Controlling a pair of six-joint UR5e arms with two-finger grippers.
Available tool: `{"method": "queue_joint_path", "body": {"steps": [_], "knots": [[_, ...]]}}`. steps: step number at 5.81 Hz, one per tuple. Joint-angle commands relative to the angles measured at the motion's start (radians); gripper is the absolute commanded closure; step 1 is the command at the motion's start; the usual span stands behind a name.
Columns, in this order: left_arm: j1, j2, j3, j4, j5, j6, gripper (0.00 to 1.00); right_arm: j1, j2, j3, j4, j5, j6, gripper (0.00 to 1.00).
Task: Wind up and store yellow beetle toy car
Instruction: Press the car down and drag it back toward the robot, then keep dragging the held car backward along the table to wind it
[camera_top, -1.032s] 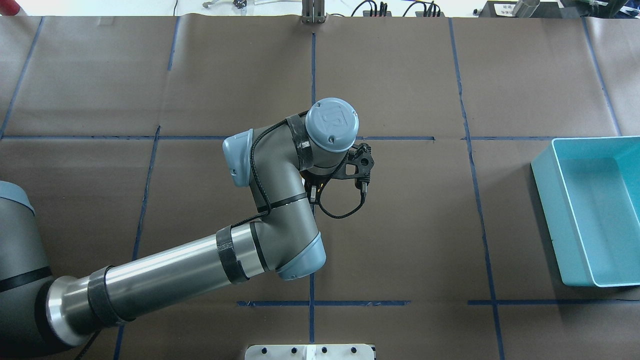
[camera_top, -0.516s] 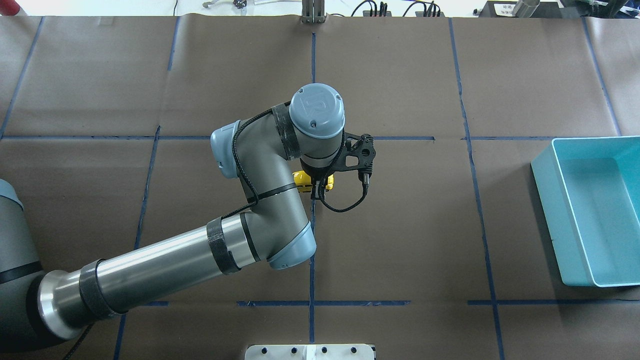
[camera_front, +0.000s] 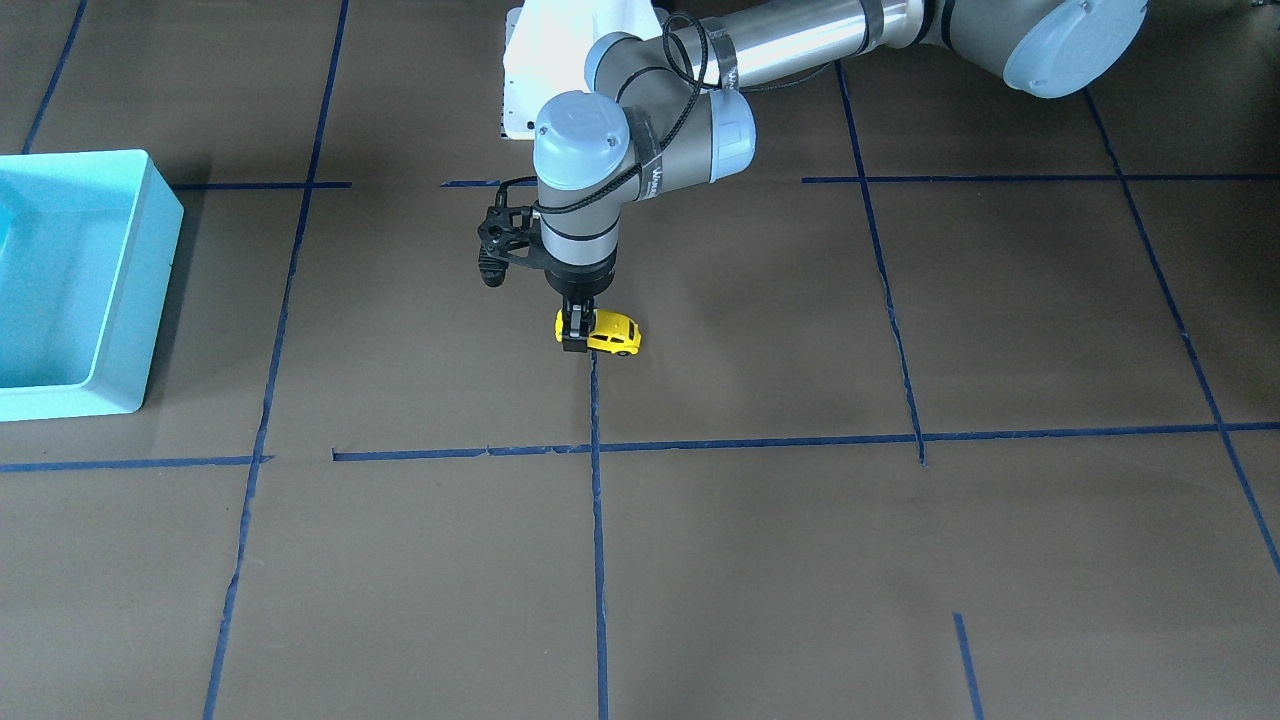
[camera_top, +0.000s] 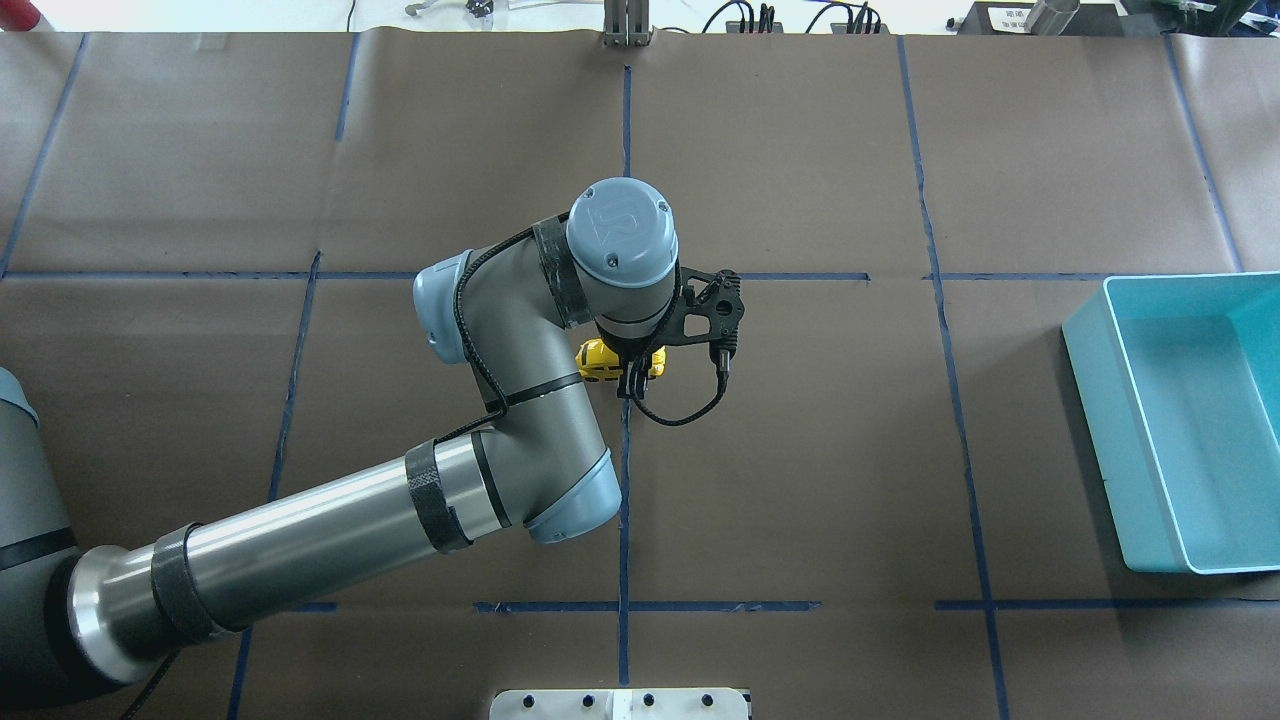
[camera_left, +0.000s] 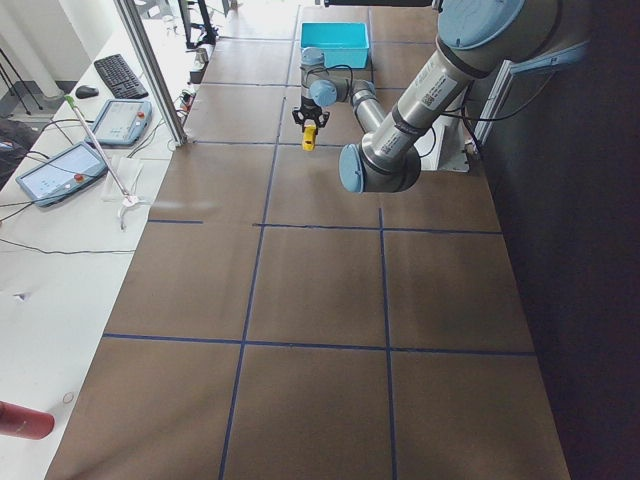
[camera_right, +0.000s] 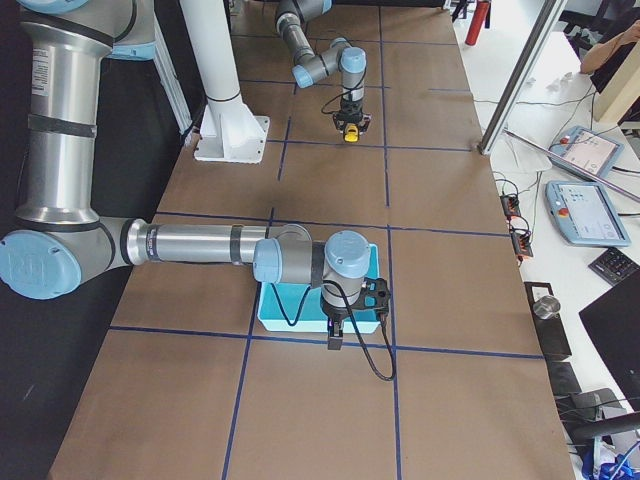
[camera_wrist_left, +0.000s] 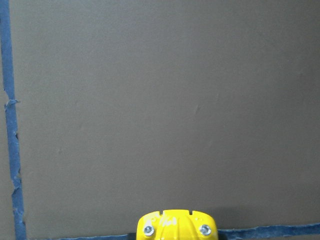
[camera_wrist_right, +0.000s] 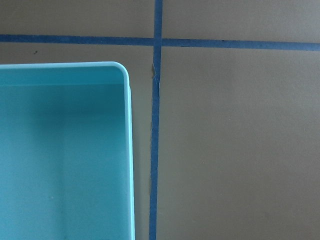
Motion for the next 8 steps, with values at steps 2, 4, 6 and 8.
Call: {"method": "queue_joint_path", "body": {"steps": [2,4,6,8], "knots": [[0.020,0.002,0.002,-0.016,0.052,-0.034,1.00,0.000,0.002,-0.004,0.000,0.000,0.000,0.00],[0.034,0.011,0.002,-0.031,0.044,-0.036,1.00,0.000,0.003,-0.005,0.000,0.000,0.000,0.00],[0.037,0.013,0.004,-0.053,0.046,-0.034,1.00,0.000,0.003,-0.005,0.000,0.000,0.000,0.00],[0.037,0.013,0.006,-0.059,0.049,-0.033,1.00,0.000,0.003,-0.004,0.000,0.000,0.001,0.00]]}}
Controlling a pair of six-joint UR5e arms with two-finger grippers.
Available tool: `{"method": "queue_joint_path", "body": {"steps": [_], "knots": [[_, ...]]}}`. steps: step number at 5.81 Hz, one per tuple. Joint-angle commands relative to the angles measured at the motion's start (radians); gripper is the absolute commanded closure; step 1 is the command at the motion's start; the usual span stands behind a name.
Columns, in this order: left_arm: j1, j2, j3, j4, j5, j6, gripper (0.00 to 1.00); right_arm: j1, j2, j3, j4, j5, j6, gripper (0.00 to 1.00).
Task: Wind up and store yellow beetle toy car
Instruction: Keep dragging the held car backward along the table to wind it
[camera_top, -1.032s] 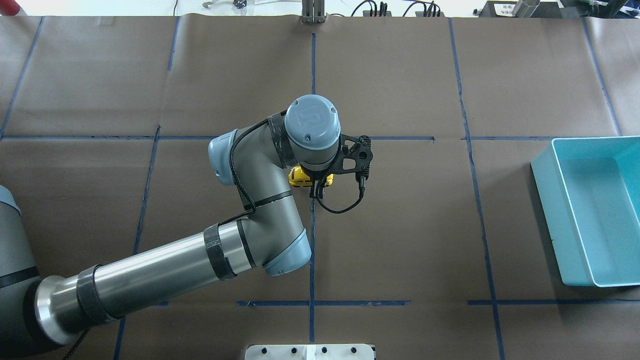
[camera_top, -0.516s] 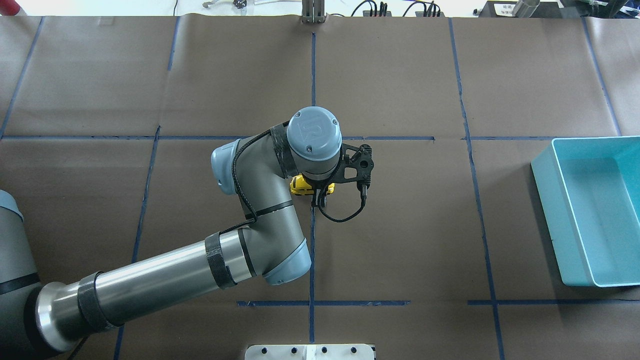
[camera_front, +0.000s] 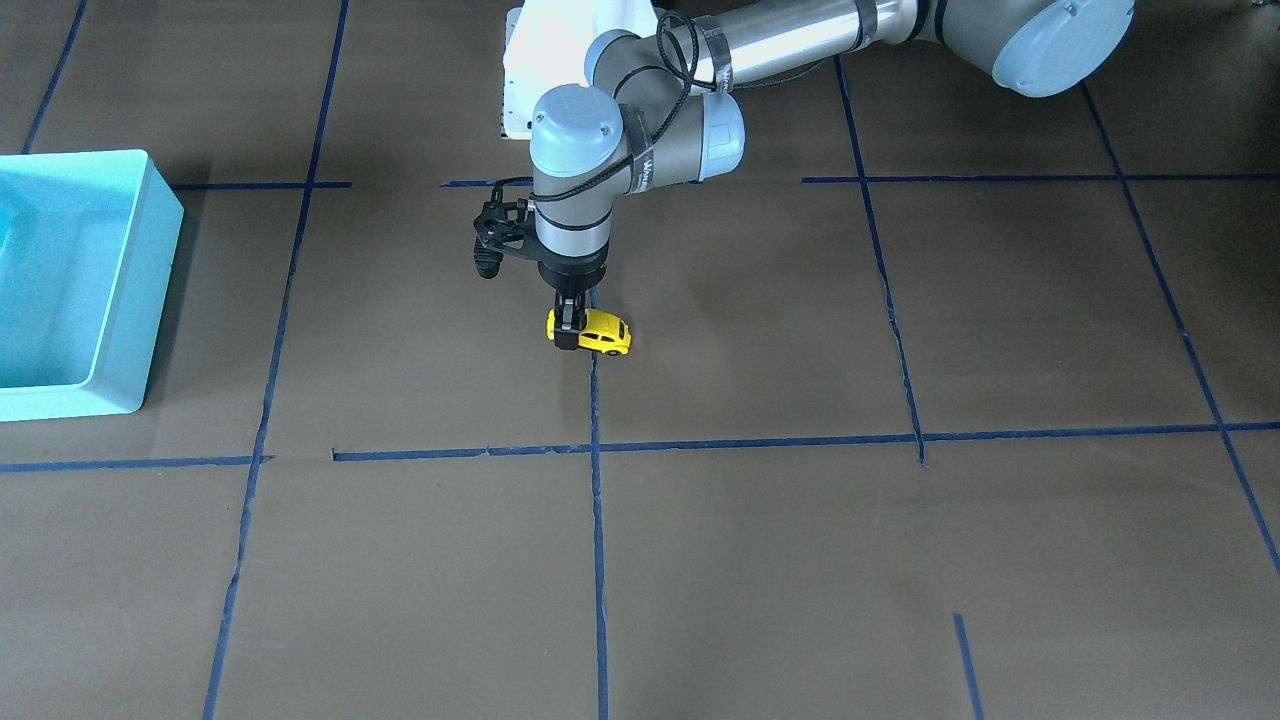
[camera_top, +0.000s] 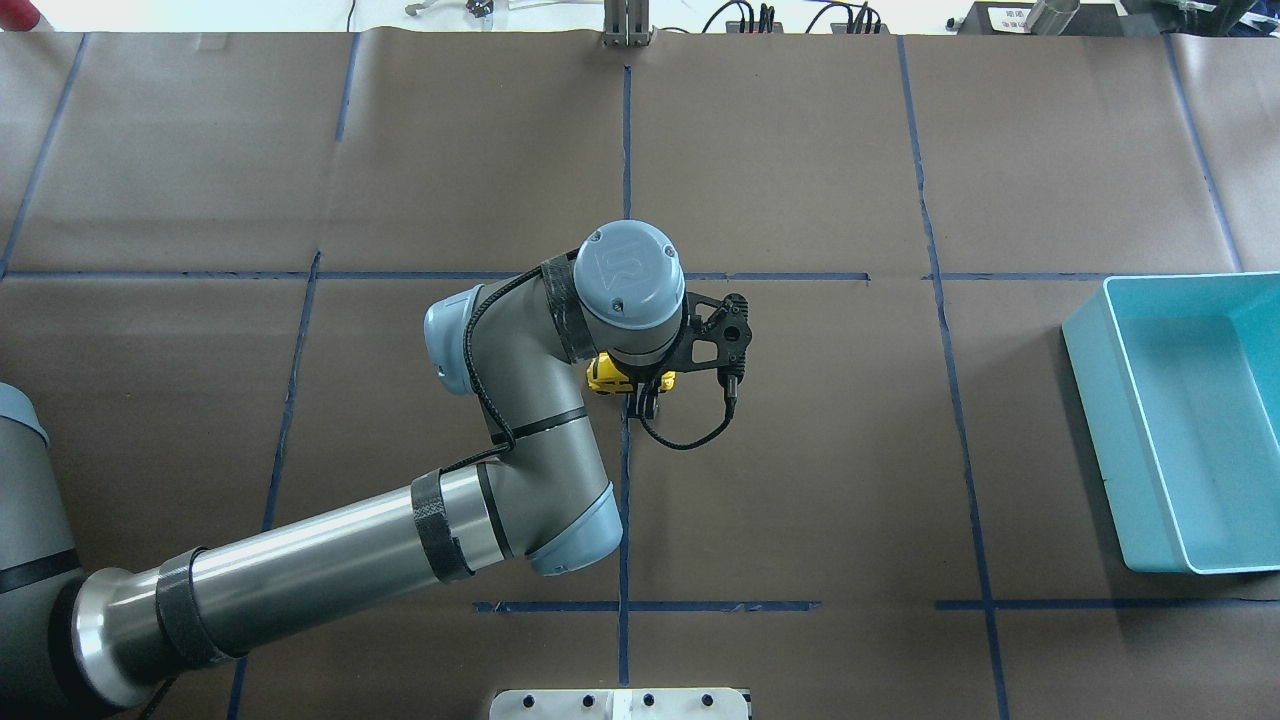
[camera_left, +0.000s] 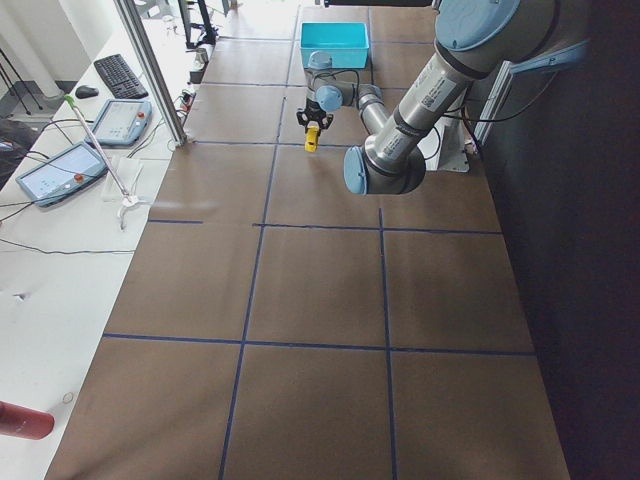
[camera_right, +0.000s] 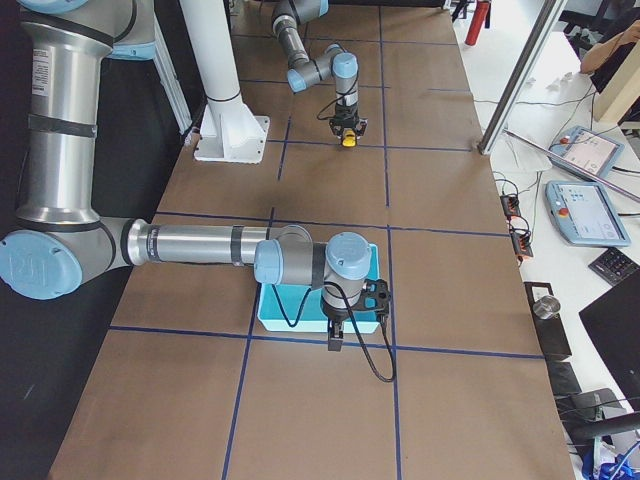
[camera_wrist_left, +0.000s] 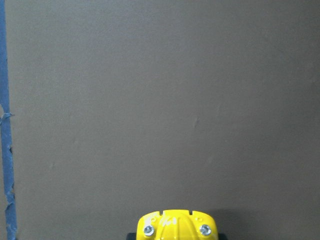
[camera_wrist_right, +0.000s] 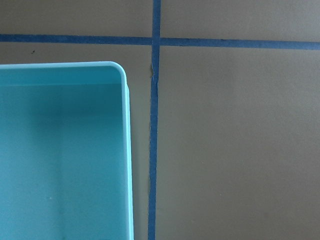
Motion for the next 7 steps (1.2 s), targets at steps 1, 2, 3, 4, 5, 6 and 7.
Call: {"method": "queue_joint_path", "body": {"steps": [1,2,3,4,5,6,7], "knots": [[0.000,0.002,0.002,-0.001,0.001,0.000,1.00,0.000,0.000,0.001,0.000,0.000,0.000,0.00],[0.000,0.005,0.002,-0.002,0.001,-0.001,1.00,0.000,0.000,0.001,0.000,0.000,0.001,0.00],[0.000,0.009,0.004,-0.002,0.000,0.000,1.00,0.000,0.000,0.001,0.000,0.002,0.001,0.00],[0.000,0.011,0.004,-0.002,0.000,-0.001,1.00,0.000,0.000,0.001,0.000,0.000,0.001,0.00],[0.000,0.015,0.004,-0.002,-0.002,0.000,1.00,0.000,0.000,0.000,0.000,0.000,0.000,0.00],[0.000,0.018,0.002,-0.002,-0.002,0.000,1.00,0.000,0.000,-0.002,0.000,0.000,0.003,0.00],[0.000,0.020,0.002,-0.002,-0.002,0.000,1.00,0.000,0.005,0.006,0.014,0.002,0.003,0.00]]}}
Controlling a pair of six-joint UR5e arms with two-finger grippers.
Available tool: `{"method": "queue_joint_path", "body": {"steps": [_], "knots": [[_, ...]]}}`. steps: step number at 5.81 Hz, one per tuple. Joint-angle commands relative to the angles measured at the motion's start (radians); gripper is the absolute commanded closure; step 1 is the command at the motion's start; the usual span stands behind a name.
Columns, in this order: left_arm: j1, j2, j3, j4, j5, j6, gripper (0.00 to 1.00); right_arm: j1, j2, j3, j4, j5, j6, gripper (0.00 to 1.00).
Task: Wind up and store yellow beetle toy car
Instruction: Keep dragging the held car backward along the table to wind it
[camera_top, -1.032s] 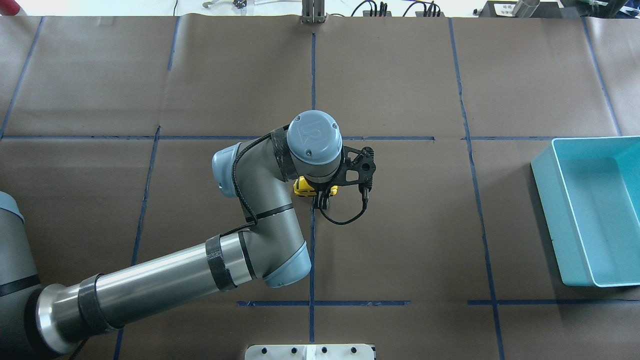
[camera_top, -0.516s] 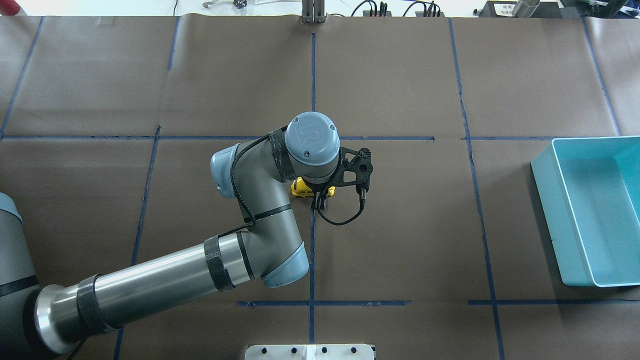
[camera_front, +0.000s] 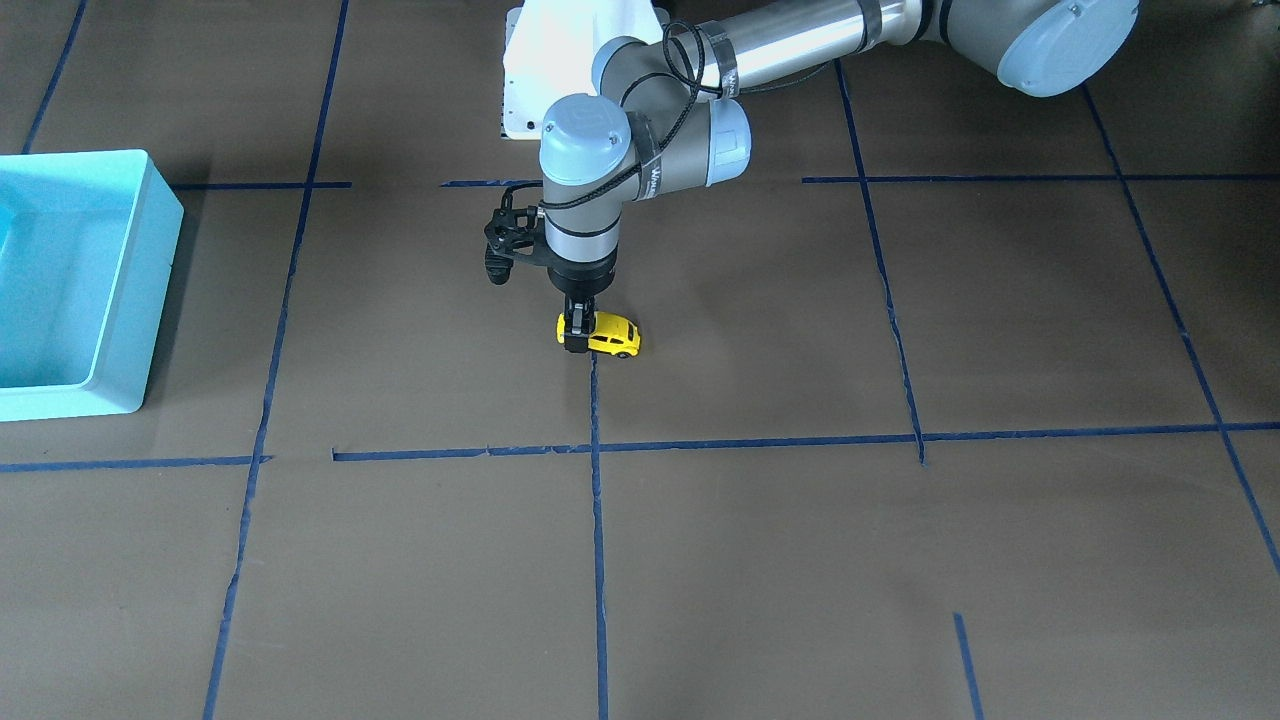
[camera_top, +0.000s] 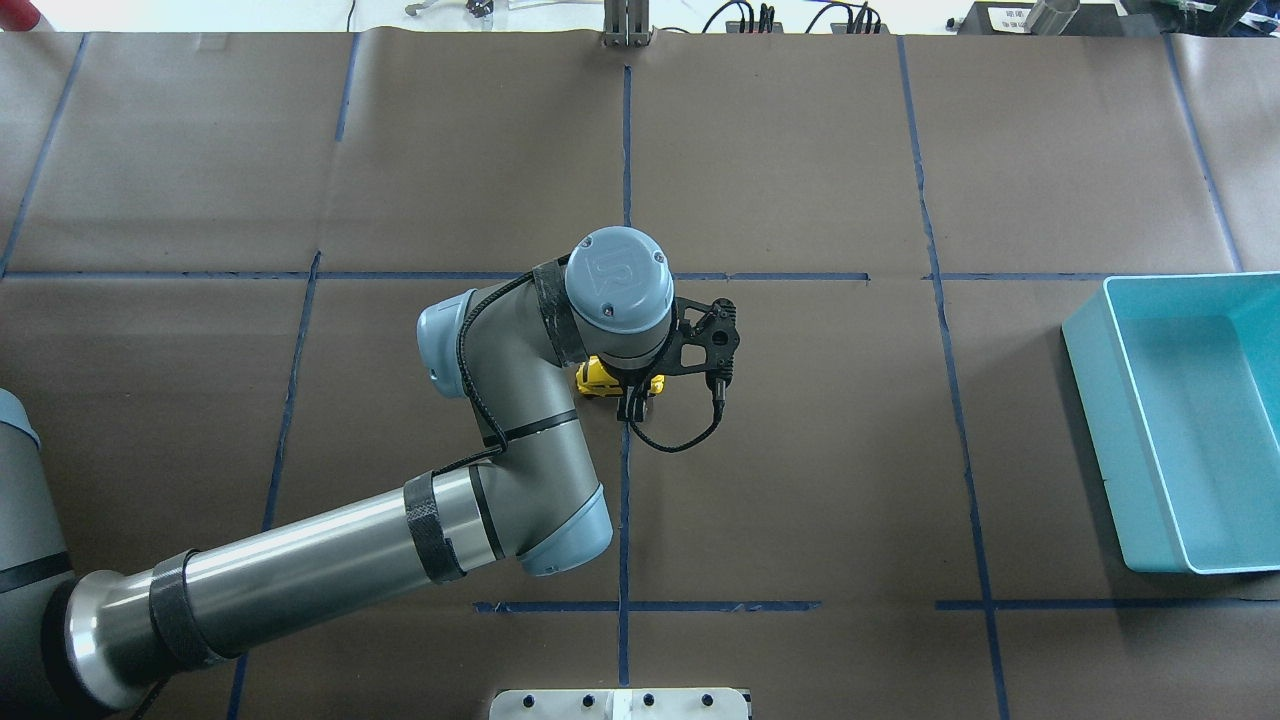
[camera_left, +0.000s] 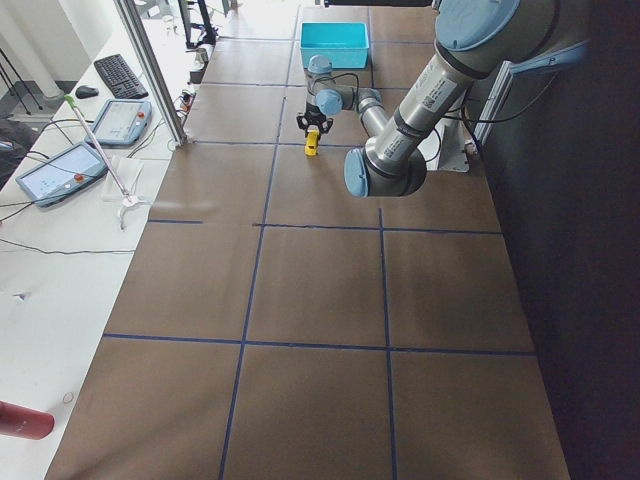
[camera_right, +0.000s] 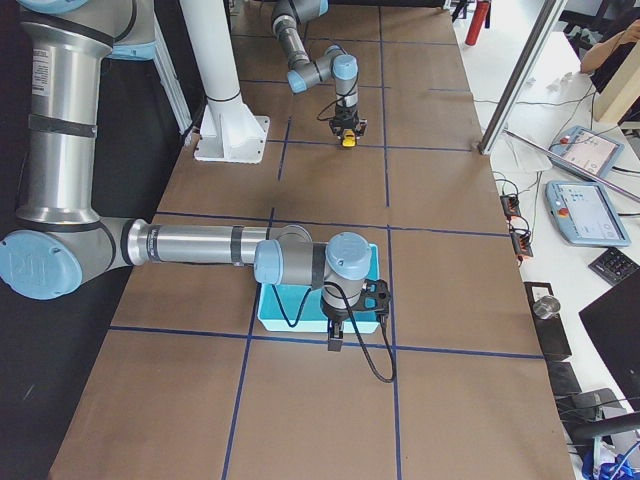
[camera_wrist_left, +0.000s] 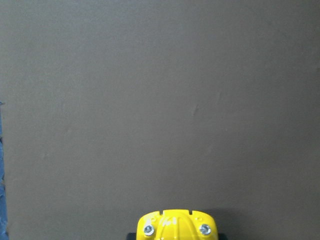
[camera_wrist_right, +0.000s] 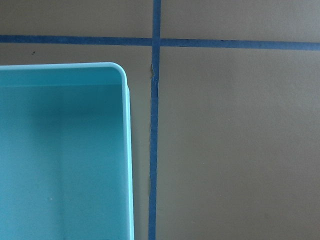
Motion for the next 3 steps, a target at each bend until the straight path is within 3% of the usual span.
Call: {"method": "queue_joint_path", "body": {"steps": [1,3], "knots": [[0.000,0.007,-0.002,0.000,0.000,0.000,1.00,0.000,0.000,-0.007,0.023,0.004,0.002,0.00],[0.000,0.014,-0.003,0.000,0.000,0.000,1.00,0.000,0.001,-0.017,0.023,0.006,-0.001,0.00]]}}
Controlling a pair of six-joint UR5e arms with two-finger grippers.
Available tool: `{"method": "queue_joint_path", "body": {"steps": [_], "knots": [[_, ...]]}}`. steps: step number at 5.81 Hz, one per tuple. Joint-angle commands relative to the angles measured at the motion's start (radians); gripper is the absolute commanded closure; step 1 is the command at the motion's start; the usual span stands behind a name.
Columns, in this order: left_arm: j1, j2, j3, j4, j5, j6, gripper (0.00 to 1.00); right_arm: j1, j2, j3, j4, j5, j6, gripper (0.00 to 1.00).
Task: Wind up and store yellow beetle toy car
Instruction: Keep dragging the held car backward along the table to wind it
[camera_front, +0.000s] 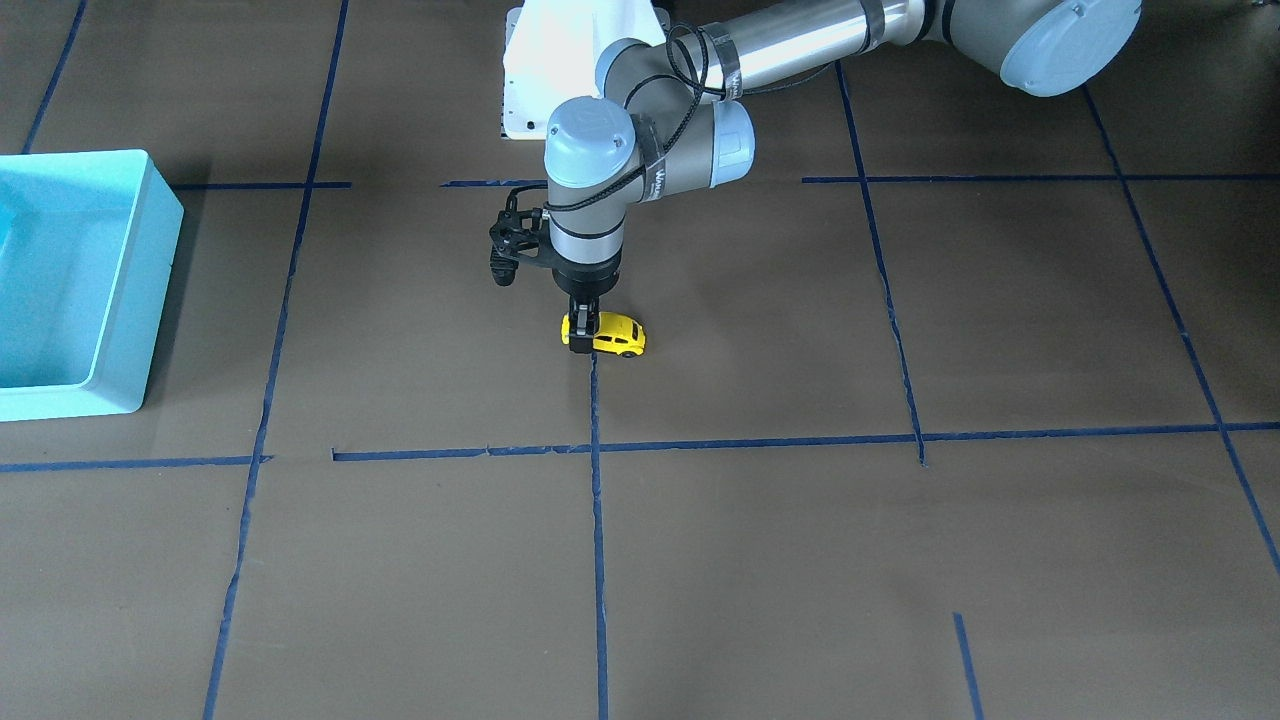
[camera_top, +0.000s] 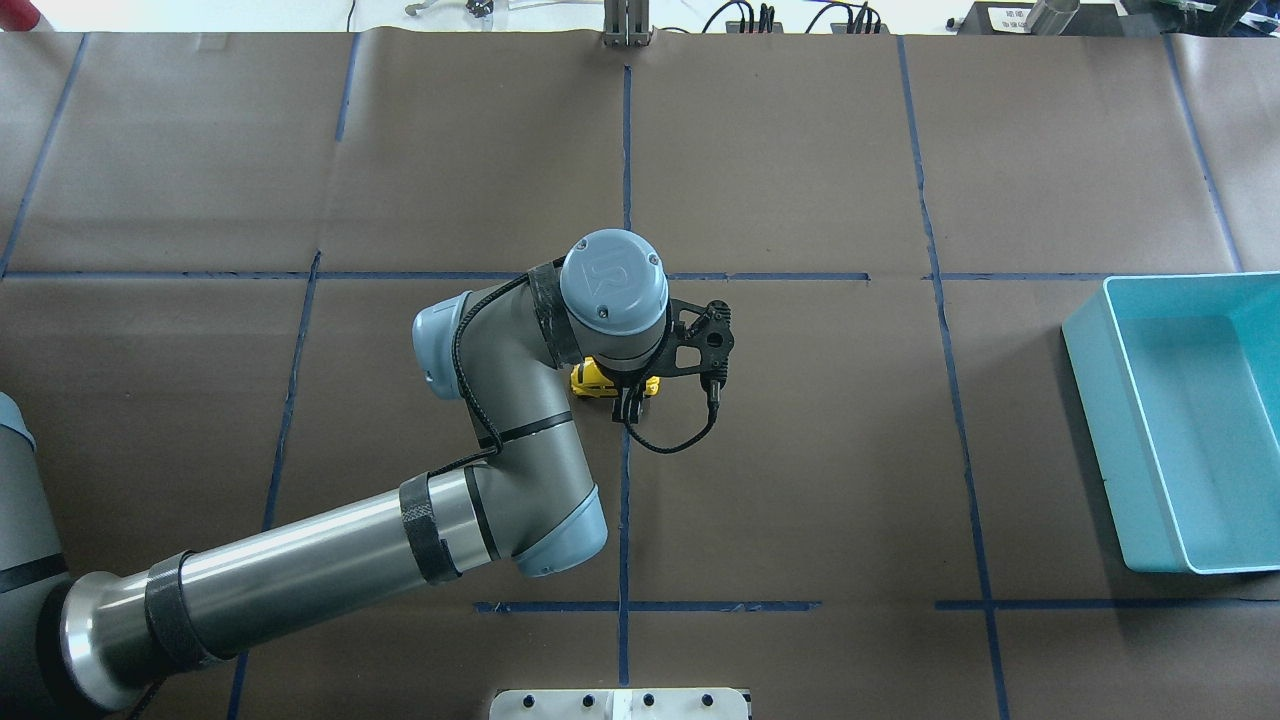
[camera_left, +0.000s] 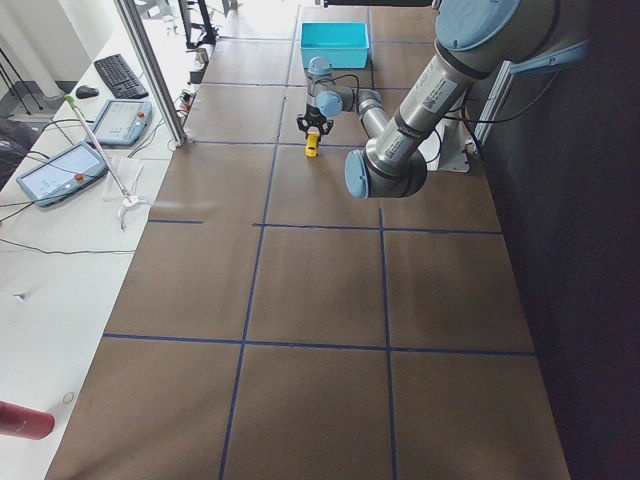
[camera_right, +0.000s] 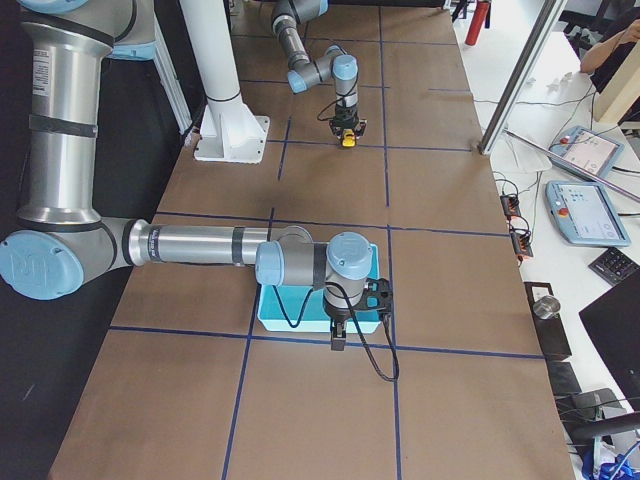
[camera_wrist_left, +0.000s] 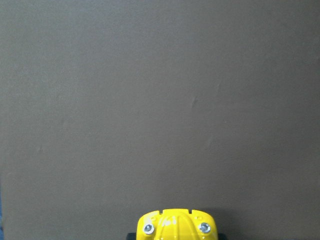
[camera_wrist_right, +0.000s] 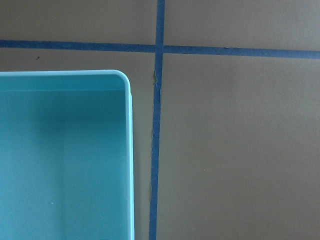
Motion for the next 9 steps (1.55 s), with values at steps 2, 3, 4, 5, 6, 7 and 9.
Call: {"method": "queue_joint_path", "body": {"steps": [2,3,4,5,6,7,9], "knots": [[-0.001,0.025,-0.010,0.000,0.000,0.003,1.00,0.000,0.001,0.000,0.003,0.000,-0.001,0.00],[-0.001,0.026,-0.011,0.000,-0.002,0.005,1.00,0.000,0.003,-0.002,0.003,0.000,-0.001,0.00],[-0.001,0.043,-0.025,0.000,-0.002,0.005,1.00,0.000,0.006,0.000,0.003,0.001,-0.001,0.00],[-0.003,0.057,-0.040,0.000,-0.003,0.006,1.00,0.000,0.006,0.001,0.003,0.001,-0.001,0.00],[-0.003,0.075,-0.059,0.000,-0.003,0.006,1.00,0.000,0.006,0.000,0.003,0.001,-0.002,0.00],[-0.006,0.089,-0.074,0.000,-0.005,0.008,1.00,0.000,0.006,0.000,0.003,0.000,-0.002,0.00],[-0.009,0.100,-0.077,-0.002,-0.020,0.012,1.00,0.000,0.006,0.000,0.003,0.003,-0.002,0.00]]}}
